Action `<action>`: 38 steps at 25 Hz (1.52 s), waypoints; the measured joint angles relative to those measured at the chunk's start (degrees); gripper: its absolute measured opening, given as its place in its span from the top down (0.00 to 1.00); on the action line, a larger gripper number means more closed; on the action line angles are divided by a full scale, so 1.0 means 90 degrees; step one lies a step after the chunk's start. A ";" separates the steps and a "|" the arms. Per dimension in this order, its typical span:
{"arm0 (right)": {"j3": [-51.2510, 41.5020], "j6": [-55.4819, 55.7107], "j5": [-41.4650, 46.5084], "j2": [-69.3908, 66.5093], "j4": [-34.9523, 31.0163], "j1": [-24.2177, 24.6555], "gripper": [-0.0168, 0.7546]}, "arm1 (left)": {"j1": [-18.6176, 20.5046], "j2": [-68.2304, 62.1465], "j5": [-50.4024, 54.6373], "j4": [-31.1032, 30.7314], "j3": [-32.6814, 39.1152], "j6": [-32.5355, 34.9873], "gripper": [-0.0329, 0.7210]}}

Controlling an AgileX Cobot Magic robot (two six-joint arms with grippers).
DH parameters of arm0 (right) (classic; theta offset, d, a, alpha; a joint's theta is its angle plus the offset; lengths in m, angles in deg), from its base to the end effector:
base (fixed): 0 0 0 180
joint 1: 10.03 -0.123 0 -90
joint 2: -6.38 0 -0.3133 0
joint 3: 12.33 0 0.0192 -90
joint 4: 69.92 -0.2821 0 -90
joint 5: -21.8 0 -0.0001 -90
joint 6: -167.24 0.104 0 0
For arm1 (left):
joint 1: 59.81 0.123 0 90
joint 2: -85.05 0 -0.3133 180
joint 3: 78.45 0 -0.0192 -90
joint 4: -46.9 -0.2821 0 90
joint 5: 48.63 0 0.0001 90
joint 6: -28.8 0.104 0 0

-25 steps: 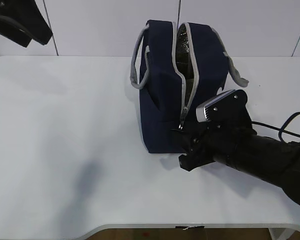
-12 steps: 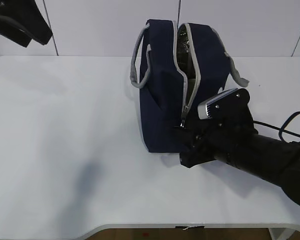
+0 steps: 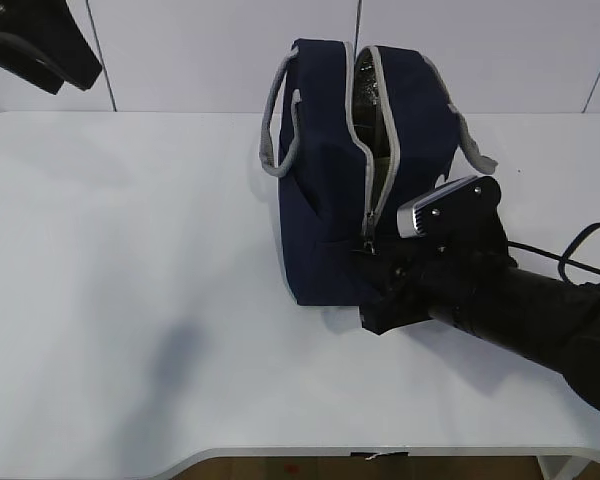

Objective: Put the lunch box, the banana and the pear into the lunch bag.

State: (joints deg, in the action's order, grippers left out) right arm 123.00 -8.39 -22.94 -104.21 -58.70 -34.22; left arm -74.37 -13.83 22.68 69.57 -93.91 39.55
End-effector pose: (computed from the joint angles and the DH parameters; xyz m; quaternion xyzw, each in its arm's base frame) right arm 0.3059 0.1530 0.1310 -0.2356 0.7890 0.1563 0.5454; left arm 0.3484 -0.1297 0.3974 0.1894 0.9381 -0.2025 0.2079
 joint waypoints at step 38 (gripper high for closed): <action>0.0000 0.0012 0.0170 0.0000 -0.0011 0.0000 0.97 | 0.0000 0.0000 0.0000 0.0000 0.0000 -0.0014 0.56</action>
State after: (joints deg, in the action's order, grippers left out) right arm 123.00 -8.28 -21.41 -104.21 -58.79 -34.22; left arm -74.37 -13.83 22.68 69.57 -93.91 39.43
